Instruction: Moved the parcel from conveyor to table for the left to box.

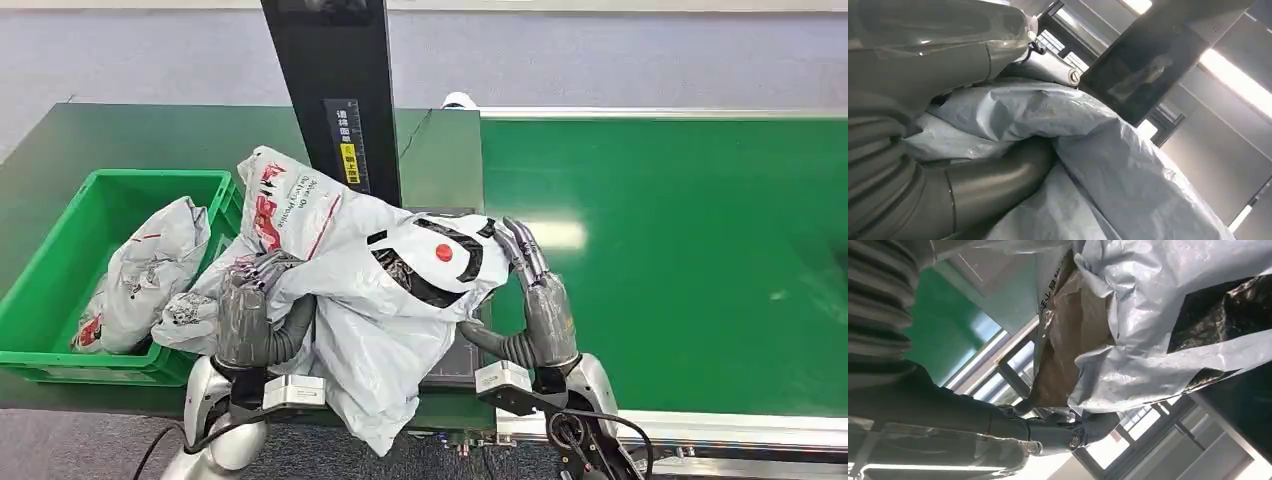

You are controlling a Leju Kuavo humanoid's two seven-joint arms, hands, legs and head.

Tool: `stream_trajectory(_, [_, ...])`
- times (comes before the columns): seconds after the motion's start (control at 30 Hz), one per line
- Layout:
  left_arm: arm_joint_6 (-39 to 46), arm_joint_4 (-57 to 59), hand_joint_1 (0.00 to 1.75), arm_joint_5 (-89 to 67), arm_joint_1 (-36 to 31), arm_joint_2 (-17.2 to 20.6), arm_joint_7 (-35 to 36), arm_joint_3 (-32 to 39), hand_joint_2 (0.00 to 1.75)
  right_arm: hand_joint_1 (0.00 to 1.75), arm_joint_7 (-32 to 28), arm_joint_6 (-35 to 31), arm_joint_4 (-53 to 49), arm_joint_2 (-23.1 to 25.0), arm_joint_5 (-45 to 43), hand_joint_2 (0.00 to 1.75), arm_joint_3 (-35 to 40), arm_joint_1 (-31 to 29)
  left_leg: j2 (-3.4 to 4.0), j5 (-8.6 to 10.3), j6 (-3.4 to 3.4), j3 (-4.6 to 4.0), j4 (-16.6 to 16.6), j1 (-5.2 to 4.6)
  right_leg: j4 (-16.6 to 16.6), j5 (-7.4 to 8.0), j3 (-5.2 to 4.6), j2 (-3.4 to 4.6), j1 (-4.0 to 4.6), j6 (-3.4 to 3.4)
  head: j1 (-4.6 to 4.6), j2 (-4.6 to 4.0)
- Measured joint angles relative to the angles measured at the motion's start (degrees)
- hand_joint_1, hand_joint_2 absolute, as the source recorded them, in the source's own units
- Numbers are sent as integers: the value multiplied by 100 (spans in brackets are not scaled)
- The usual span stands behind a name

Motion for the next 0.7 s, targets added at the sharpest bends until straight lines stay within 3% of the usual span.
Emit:
stream_trajectory(0.27, [1211,-357,175,-98,39,33,-450,39,175,0,-28,-55,33,-13,-129,175,9,-83,-1,0,0,-2,0,0,0,0,-1,0,0,0,0,0])
stream_trajectory(0.43, [1285,-393,175,-501,-79,74,97,459,175,0,-31,-120,63,-44,-127,175,33,-104,0,0,0,0,0,0,0,0,-1,0,0,0,0,0])
stream_trajectory(0.53, [1143,-238,175,-925,-373,101,947,987,175,0,9,-54,63,-42,-214,175,50,-93,0,3,-2,1,-1,1,0,1,0,0,1,-1,-2,0])
stream_trajectory(0.7, [1226,37,175,-606,-619,111,763,1822,175,0,101,96,61,-44,-221,175,52,-35,3,3,-3,2,-1,2,2,0,-1,1,2,-1,2,0])
